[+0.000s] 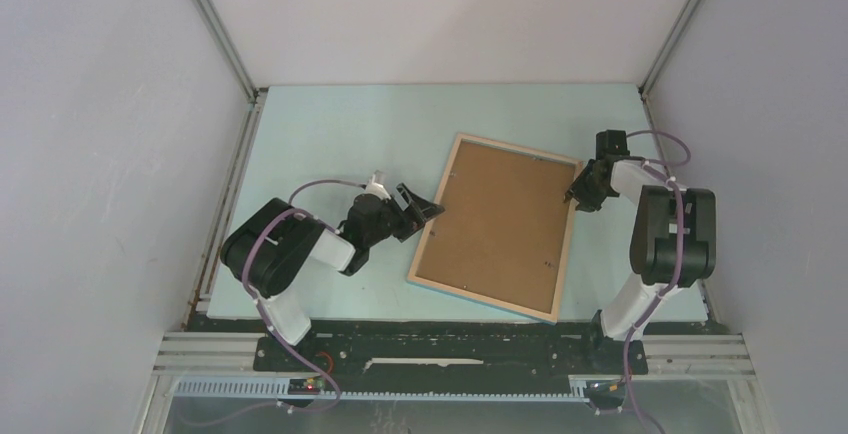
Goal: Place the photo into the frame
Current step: Install the photo frame at the center of the board.
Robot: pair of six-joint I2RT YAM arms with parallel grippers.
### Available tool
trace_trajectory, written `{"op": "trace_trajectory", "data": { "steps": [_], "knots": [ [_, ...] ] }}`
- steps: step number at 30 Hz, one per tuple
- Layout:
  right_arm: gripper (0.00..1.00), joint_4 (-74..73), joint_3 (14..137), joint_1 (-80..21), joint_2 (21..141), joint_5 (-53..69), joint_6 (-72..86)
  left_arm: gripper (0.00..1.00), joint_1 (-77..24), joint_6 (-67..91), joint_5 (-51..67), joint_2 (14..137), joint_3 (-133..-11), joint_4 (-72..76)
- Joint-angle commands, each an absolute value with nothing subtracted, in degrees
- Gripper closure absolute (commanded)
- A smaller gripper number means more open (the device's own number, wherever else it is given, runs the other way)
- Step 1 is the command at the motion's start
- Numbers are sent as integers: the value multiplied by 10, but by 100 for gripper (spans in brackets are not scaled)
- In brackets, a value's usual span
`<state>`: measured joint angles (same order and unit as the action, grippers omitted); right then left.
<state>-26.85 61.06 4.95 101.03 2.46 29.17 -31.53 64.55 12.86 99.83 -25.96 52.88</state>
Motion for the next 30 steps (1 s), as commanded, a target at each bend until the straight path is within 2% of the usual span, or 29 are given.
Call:
{"op": "trace_trajectory", "data": {
  "steps": [1,6,9,10,12,14,17,23,30],
  "knots": [
    [100,-201,573,48,1009,30,394,8,-315,665,156,1006,-244,574],
    [100,-135,514,64,962,47,489,8,-310,670,167,1014,-242,592],
    [99,-108,512,57,954,68,464,9,-309,671,170,1017,-242,596],
    [95,-114,520,54,958,74,445,9,-309,674,171,1018,-241,600],
    [70,-144,537,49,961,56,410,9,-308,678,171,1021,-239,611],
    [52,-163,539,48,958,35,376,10,-307,685,172,1024,-237,620],
    [42,-172,545,53,962,36,331,10,-304,694,177,1031,-234,635],
    [37,-235,611,49,1004,11,266,12,-302,692,180,1035,-234,645],
    [43,-264,644,40,1025,-40,250,13,-303,692,172,1032,-230,646]
  ]
}}
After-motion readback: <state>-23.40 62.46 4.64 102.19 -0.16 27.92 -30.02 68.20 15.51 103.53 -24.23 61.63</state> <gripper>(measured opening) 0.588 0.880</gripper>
